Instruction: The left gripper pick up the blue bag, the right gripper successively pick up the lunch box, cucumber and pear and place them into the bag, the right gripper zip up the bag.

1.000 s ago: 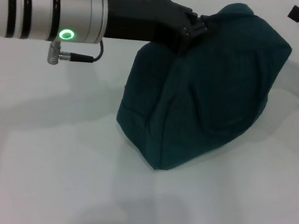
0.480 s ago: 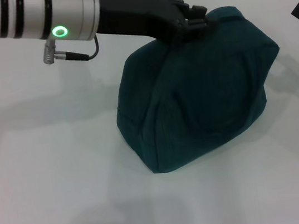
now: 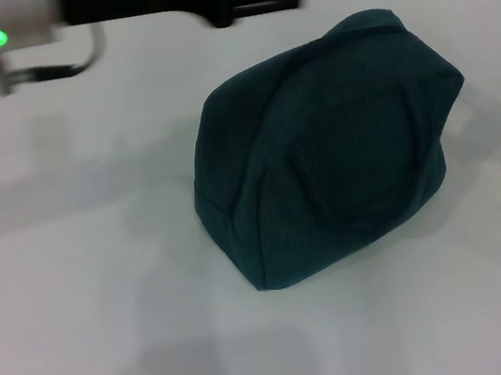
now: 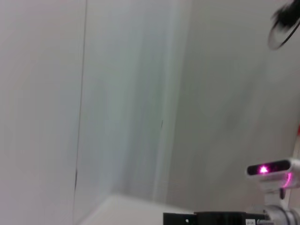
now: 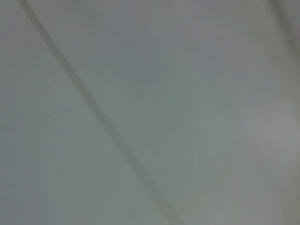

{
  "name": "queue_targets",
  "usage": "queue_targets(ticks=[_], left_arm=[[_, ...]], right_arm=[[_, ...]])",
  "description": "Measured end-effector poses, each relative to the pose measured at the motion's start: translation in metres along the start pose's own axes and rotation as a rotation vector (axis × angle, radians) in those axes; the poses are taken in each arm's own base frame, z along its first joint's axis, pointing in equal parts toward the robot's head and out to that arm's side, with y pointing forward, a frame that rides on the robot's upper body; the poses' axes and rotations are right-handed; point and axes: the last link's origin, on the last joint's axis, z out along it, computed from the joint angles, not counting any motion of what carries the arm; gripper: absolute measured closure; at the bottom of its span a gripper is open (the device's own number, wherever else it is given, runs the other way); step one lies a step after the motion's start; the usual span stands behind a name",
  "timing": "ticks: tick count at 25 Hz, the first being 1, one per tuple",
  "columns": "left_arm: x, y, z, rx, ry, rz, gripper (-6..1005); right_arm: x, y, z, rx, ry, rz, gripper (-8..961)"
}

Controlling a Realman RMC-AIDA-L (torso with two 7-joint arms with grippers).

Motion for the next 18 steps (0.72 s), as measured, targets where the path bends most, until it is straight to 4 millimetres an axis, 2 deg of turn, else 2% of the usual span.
queue_targets(ticks=[3,4,5,9,13,18], left_arm=[[-0.008,0.007,-0.026,-0.014,0.048,0.022,395],[-0.014,0.008,-0.033,-0.011,0.046,0.025,363],[-0.021,0.011,-0.039,-0.010,0.039,0.027,366],[-0.064,0.026,-0.064,0.015,0.010,0.077,371],[-0.101,0.039,-0.085,0.074,0.027,0.077,366],[-0.146,0.056,-0.100,0.104,0.101,0.027,165]], right_arm=[[-0.019,0.018,-0.001,-0.187,0.049,-0.096,91],[-0.019,0.018,-0.001,-0.187,0.049,-0.096,84],[-0.028,0.033,-0.001,-0.322,0.103,-0.158,77],[-0.028,0.048,-0.003,-0.455,0.196,-0.220,81],[-0.009,0.061,-0.005,-0.542,0.304,-0.229,81],[0.022,0.070,-0.016,-0.573,0.395,-0.230,81]])
